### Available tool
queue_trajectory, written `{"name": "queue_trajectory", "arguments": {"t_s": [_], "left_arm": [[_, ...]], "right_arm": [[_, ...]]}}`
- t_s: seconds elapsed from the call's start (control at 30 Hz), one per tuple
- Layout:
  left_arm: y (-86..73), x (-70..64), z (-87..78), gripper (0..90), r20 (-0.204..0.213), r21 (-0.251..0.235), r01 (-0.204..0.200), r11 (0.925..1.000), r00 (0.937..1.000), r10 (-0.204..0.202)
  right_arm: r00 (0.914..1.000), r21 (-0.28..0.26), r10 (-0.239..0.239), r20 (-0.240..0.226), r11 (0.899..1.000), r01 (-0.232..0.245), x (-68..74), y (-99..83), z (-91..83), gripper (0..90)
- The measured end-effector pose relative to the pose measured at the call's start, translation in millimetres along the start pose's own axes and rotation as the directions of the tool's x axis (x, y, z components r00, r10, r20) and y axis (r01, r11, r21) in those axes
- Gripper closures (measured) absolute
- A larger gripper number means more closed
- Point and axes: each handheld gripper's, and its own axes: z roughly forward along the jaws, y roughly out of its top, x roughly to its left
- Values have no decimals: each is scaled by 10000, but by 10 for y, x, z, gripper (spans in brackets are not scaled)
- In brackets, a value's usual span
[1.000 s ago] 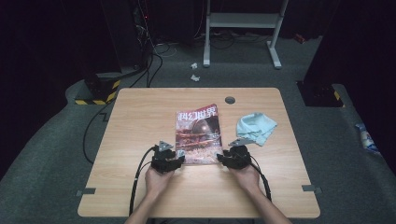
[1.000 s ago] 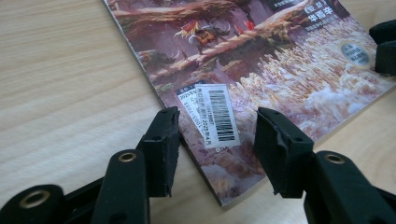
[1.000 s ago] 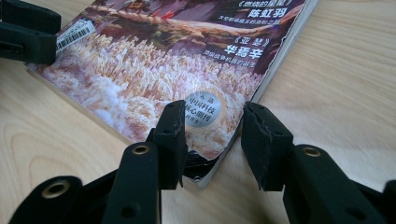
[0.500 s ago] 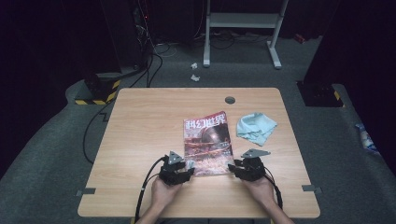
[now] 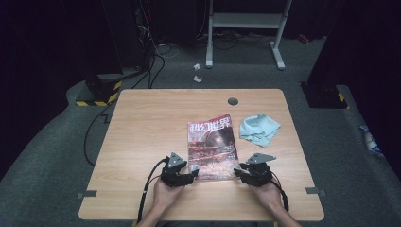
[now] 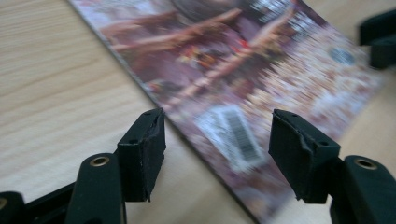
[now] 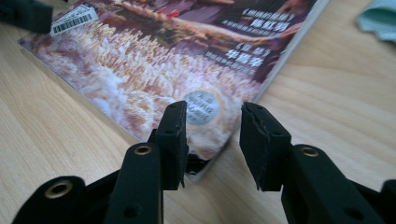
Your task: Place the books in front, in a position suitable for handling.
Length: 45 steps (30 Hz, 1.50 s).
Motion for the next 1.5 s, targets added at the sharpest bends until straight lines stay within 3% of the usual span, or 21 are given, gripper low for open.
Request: {"name": "queue_trajectory", "arguments": {"t_s": [0.1,0.23,0.3,0.37,0.47,0.7,0.83,0.93,1.0,1.1,1.2,1.27,1.33,1.4,1.5], "left_arm": [[52,99,64,356,-353,151,-92,9998,9993,98],[84,229,132,349,-619,-147,101,9998,9980,-110],[108,257,156,344,-653,-159,113,9998,9978,-124],[111,270,186,340,-688,-257,-117,9996,9976,99],[106,276,192,335,-662,-349,-46,9994,9978,23],[94,275,185,346,-682,-401,-119,9991,9976,91],[94,276,190,345,-689,-418,-160,9990,9975,131],[94,275,192,344,-699,-426,-168,9990,9975,138],[94,275,194,343,-708,-428,-168,9989,9974,138],[98,277,197,342,-710,-422,-198,9989,9973,168],[98,274,201,341,-690,-433,-154,9989,9975,124],[98,274,201,341,-691,-434,-160,9989,9975,130],[98,273,202,340,-697,-436,-170,9989,9975,139],[98,270,204,340,-710,-436,-188,9989,9974,157],[97,267,200,356,-603,-430,-174,9989,9981,148]], "right_arm": [[9997,-54,90,215,9999,-89,-107,23,-77,599],[9954,-39,718,638,9974,-717,-364,78,-191,584],[9903,-22,1098,857,9939,-1100,-526,124,-235,565],[9855,99,1370,1003,9903,-1387,-647,171,-253,548],[9782,158,1694,1204,9849,-1725,-825,266,-239,514],[9558,226,1924,2222,9791,-2023,-1118,555,-70,445],[9604,653,1572,2300,9822,-1764,-1149,756,111,373],[9611,1126,1819,2080,9716,-2082,-1181,829,289,355],[9561,1158,1771,2334,9712,-2082,-1198,838,372,351],[9418,1690,2104,2624,9508,-2595,-1287,861,488,293],[9278,1375,2430,2830,9471,-2900,-1359,847,524,285],[9233,1702,2438,2968,9379,-3023,-1397,812,568,270],[9211,1599,2513,2974,9380,-3075,-1426,790,578,284],[9209,1772,2335,3120,9380,-2978,-1411,798,564,409],[9349,2098,1920,2985,9424,-2605,-1381,804,513,655]]}}
